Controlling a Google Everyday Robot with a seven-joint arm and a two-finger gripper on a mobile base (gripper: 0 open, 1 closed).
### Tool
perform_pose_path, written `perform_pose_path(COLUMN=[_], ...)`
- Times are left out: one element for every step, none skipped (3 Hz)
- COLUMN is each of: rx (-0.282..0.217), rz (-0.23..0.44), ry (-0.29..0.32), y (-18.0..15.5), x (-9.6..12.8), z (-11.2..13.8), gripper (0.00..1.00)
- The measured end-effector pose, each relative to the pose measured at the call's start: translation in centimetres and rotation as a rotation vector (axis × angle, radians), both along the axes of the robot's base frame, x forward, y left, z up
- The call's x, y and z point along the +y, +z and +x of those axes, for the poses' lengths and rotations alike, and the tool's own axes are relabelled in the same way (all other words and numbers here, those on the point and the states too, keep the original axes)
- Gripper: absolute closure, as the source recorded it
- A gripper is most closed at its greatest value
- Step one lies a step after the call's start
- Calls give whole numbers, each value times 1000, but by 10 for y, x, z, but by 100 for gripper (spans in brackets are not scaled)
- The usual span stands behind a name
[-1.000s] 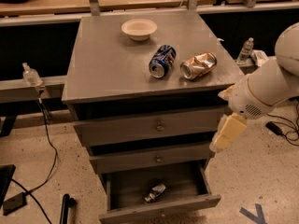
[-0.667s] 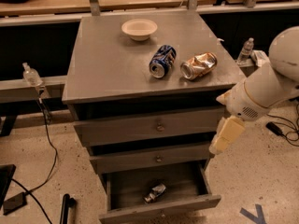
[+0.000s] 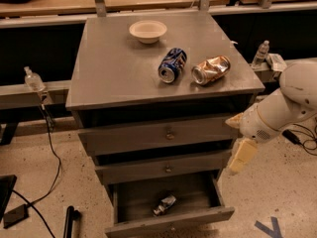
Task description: Pick redbull can from bottom drawer and place on counter
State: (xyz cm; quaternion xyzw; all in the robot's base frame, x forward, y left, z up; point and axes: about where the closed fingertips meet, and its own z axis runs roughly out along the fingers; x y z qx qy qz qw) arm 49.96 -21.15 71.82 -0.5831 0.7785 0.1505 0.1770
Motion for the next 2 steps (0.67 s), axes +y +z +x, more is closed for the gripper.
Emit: perform_pose_path(rx=[23,13], rz=[34,31], ry=[170,231], y=[-29,-34], x=[11,13], z=[-5,-8], gripper=[0,0])
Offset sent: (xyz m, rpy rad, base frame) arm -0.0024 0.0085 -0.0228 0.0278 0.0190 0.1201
